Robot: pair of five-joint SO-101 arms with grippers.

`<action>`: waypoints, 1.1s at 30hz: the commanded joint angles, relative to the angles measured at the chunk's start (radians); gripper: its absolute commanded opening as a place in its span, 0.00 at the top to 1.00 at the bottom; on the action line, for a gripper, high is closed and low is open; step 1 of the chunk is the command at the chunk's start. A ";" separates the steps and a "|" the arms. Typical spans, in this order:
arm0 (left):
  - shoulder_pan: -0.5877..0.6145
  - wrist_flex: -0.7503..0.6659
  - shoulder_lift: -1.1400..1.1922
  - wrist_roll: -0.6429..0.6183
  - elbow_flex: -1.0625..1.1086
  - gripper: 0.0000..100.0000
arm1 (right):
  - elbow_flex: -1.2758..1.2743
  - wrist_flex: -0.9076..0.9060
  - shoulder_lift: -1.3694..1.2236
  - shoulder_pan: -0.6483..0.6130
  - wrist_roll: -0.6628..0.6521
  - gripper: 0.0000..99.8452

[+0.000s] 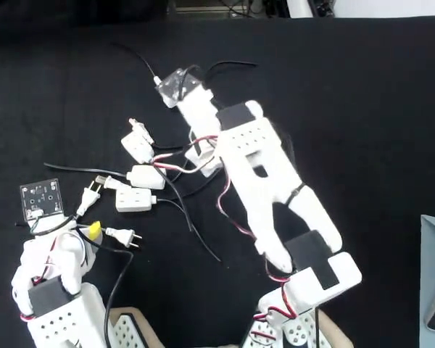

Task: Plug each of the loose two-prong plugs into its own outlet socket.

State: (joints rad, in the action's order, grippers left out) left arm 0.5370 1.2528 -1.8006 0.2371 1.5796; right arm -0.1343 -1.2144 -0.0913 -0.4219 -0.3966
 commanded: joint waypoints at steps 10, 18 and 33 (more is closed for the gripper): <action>0.005 0.000 -0.005 -0.003 -0.001 0.69 | 0.051 0.293 -0.278 0.029 -0.123 0.77; 0.005 0.000 -0.005 -0.003 -0.001 0.69 | 0.265 0.285 -0.483 0.107 -0.121 0.77; 0.005 0.000 -0.005 -0.003 -0.001 0.69 | 0.263 0.278 -0.541 0.109 -0.121 0.88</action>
State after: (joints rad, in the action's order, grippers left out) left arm 0.5370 1.2528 -1.8006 0.2371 1.5858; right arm 0.0944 -0.9367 -0.6130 -0.3376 -0.5163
